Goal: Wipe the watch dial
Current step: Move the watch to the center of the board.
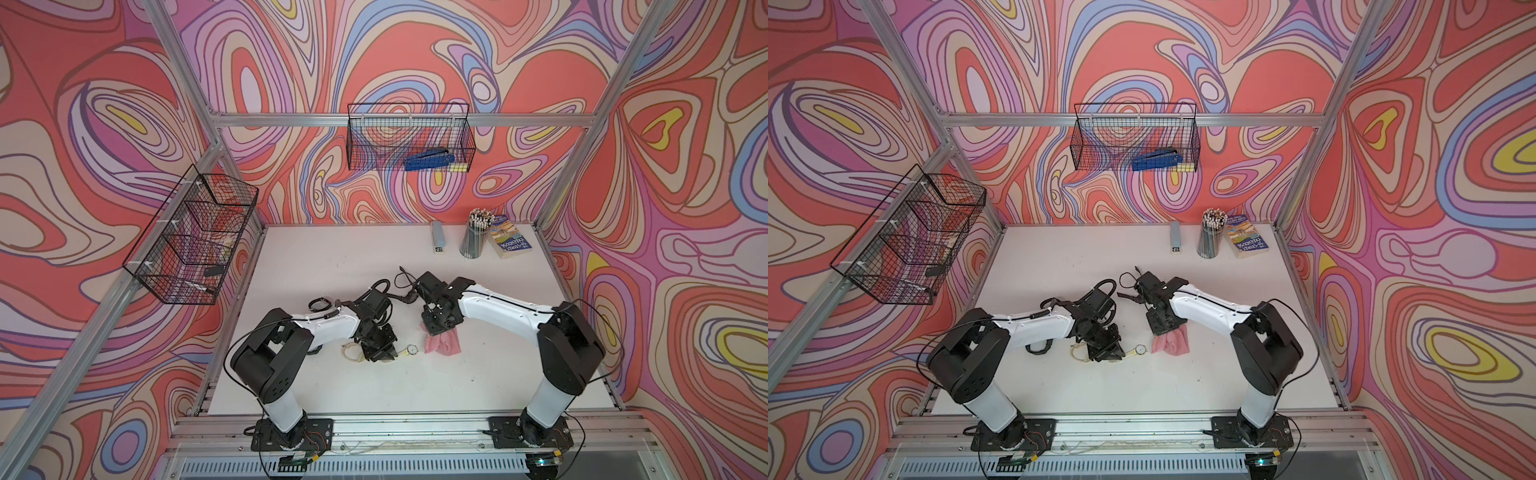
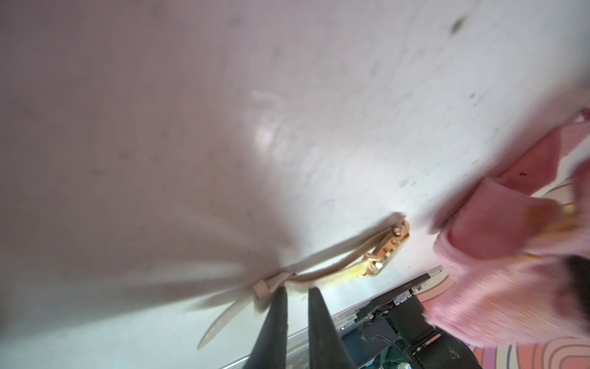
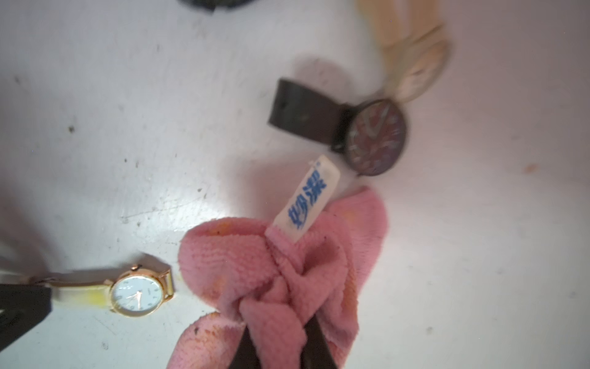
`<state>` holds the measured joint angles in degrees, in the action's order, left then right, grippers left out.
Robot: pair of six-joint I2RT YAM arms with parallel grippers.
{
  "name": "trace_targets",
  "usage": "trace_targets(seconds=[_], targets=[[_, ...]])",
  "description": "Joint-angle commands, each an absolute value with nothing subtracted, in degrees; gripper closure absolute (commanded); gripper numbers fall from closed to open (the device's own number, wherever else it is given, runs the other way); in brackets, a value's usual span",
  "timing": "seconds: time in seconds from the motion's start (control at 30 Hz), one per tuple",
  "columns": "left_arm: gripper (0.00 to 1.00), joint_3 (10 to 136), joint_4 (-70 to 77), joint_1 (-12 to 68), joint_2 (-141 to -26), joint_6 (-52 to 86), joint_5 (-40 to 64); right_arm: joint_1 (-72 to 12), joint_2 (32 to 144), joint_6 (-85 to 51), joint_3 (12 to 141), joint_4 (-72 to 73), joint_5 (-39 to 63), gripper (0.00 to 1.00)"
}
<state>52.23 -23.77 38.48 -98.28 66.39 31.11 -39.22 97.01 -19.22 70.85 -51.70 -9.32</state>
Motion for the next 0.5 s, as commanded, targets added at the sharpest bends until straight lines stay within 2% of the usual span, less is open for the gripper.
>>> trace_targets(seconds=[0.0,0.17,0.37,0.47], targets=[[0.84,54.68,-24.89,39.42,-102.53,68.22,28.10,-36.03,90.44,-20.09,69.95,-53.39,-18.71,1.00],[0.84,60.84,-25.20,39.77,-107.03,68.90,27.62,-30.42,84.39,-19.27,68.25,-50.72,-19.09,1.00],[0.84,76.22,-31.62,41.77,-115.06,66.34,26.00,-29.71,84.90,-17.68,67.97,-50.25,-17.65,1.00],[0.75,81.95,-36.03,42.50,-116.83,64.11,24.98,-29.72,84.46,-17.50,66.99,-49.25,-16.46,1.00]])
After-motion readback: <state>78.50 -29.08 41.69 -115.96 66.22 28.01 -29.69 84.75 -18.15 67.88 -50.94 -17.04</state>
